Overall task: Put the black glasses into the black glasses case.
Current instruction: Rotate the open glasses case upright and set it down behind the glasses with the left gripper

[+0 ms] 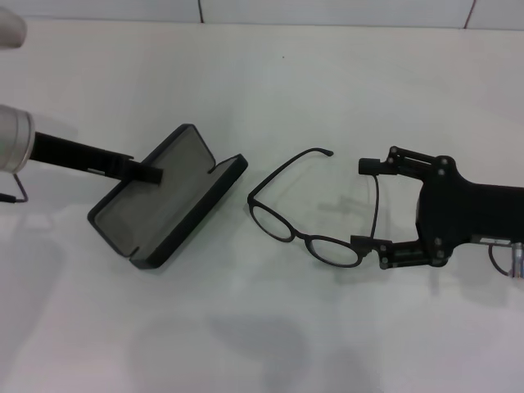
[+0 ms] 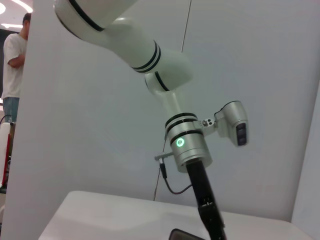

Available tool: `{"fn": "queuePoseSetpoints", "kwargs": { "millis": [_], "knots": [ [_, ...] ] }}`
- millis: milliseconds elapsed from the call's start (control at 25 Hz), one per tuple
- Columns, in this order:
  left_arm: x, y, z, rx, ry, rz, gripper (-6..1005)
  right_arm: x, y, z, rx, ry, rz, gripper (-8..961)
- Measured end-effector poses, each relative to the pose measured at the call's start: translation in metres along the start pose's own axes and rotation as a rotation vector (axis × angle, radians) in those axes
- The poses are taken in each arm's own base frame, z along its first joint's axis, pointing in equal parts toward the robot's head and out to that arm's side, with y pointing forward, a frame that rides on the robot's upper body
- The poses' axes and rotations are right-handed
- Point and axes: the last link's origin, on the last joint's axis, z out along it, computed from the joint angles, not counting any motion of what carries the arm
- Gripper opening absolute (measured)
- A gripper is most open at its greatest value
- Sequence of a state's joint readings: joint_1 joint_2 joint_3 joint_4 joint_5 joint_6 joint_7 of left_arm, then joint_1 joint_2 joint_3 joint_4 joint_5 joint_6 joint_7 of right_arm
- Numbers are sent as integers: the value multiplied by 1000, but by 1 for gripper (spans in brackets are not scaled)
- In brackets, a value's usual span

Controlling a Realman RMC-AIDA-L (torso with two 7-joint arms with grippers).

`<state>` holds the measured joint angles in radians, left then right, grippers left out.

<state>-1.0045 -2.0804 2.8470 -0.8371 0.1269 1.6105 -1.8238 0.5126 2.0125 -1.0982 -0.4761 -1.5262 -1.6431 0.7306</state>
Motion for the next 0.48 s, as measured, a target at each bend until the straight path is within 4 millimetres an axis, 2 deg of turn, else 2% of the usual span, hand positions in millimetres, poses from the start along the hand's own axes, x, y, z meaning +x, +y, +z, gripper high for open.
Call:
{"fn": "queuePoseSetpoints", "kwargs": {
  "millis": [280,480],
  "knots": [
    [22,3,4,31,34,188,206,2,6,-1,-6,-5,-24,872],
    [57,13,13,56,101,393,208,4,15,-4,-3,-22,-38,872]
  ]
}}
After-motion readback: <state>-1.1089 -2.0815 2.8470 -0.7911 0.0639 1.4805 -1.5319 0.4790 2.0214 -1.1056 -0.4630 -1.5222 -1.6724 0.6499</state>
